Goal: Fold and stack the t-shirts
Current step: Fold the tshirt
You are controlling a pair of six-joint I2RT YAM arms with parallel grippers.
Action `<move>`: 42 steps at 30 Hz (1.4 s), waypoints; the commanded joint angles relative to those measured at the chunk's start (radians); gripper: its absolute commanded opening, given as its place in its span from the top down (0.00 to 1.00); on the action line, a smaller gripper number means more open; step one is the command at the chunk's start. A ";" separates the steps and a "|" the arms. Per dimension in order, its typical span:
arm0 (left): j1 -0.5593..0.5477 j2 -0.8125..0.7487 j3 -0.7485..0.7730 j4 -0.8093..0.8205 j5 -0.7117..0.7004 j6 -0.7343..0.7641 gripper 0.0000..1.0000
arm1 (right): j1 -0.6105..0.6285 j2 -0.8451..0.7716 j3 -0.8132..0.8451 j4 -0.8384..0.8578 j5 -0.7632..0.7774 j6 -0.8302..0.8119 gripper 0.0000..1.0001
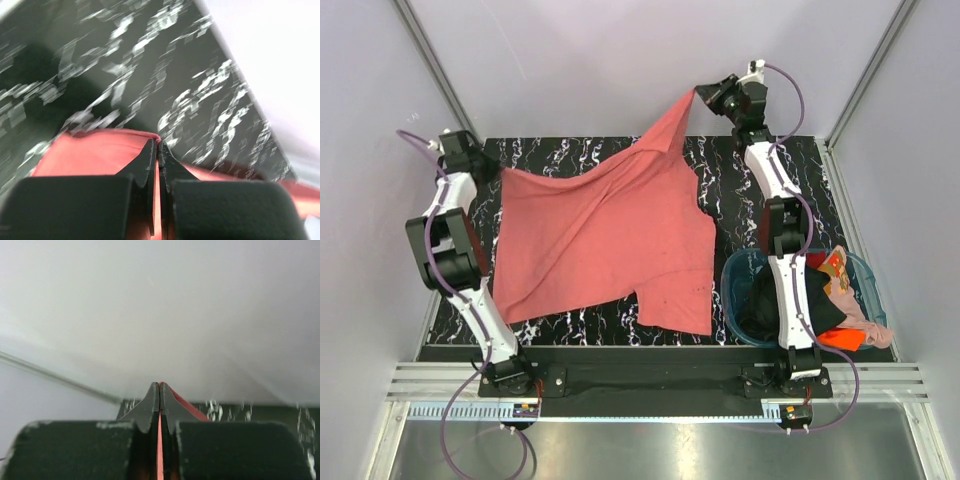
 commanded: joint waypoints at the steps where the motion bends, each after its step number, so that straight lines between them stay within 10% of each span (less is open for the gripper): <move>1: -0.041 0.085 0.166 0.089 -0.038 -0.037 1.00 | -0.026 0.068 0.214 0.069 0.115 -0.039 1.00; 7: -0.047 0.229 0.404 0.004 -0.051 -0.039 0.91 | -0.059 0.139 0.237 0.072 0.125 -0.011 0.98; 14: -0.071 0.225 0.532 -0.232 -0.143 0.087 0.22 | -0.060 0.086 0.232 -0.131 0.101 -0.044 0.37; 23: -0.093 -0.228 0.001 -0.461 -0.448 0.201 0.29 | -0.034 -0.207 0.003 -0.553 -0.012 -0.143 0.35; 31: -0.093 -0.672 -0.565 -0.435 -0.451 0.011 0.49 | 0.161 -0.594 -0.571 -0.661 -0.063 -0.304 0.43; 42: -0.067 -0.703 -0.794 -0.393 -0.328 -0.037 0.58 | 0.394 -0.988 -1.067 -0.649 -0.060 -0.306 0.49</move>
